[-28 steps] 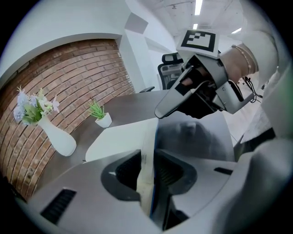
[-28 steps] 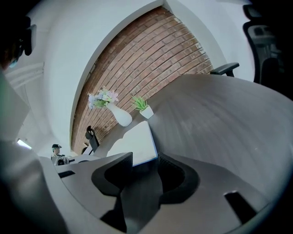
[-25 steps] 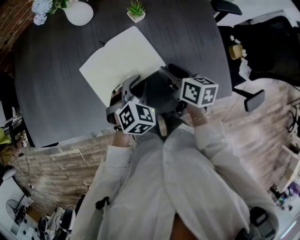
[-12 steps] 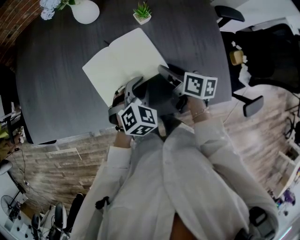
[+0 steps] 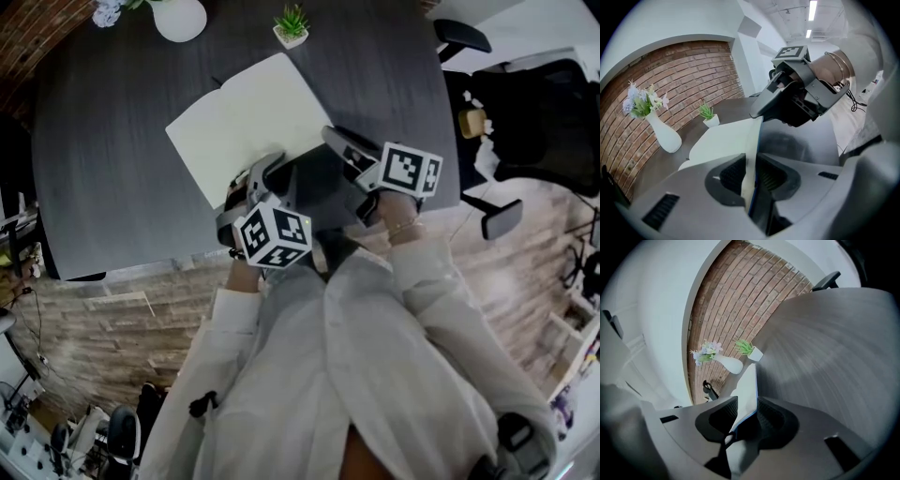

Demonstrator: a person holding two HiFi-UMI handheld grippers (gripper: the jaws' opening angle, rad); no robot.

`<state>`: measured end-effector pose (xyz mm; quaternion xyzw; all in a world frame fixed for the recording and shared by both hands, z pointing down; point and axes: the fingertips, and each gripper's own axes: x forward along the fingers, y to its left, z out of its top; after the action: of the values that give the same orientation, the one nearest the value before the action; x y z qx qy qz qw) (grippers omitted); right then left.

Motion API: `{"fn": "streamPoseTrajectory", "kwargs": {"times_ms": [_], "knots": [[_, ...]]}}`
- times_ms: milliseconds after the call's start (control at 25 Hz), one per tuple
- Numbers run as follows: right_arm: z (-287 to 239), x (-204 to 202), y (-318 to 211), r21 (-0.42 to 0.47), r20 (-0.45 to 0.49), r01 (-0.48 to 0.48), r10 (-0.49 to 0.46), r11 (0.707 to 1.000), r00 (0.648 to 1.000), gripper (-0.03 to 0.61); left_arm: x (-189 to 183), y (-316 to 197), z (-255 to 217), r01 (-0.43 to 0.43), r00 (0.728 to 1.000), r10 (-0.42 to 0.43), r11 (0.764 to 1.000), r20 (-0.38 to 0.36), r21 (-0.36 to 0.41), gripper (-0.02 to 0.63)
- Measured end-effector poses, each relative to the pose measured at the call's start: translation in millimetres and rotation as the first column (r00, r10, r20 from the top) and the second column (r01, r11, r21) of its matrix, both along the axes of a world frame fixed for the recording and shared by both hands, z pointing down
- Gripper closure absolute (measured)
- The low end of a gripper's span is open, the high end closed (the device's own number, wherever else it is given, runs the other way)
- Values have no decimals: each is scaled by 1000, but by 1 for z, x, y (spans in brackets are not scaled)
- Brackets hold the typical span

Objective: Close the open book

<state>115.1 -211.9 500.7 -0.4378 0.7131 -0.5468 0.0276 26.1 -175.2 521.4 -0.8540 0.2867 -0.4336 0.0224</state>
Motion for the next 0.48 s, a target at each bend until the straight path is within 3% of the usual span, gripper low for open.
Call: {"fn": "streamPoseTrajectory", "kwargs": {"times_ms": [160,480], "knots": [[-7,-2,0,-6,58,-7,8,1000,998,483,-2,0,4,18,1000,-18,1000,-8,-9,543],[-14,-12,5,21,-24,65,-64,998,998,505,-5,3,8,36,998,-37,999,-46,-26,549]]}}
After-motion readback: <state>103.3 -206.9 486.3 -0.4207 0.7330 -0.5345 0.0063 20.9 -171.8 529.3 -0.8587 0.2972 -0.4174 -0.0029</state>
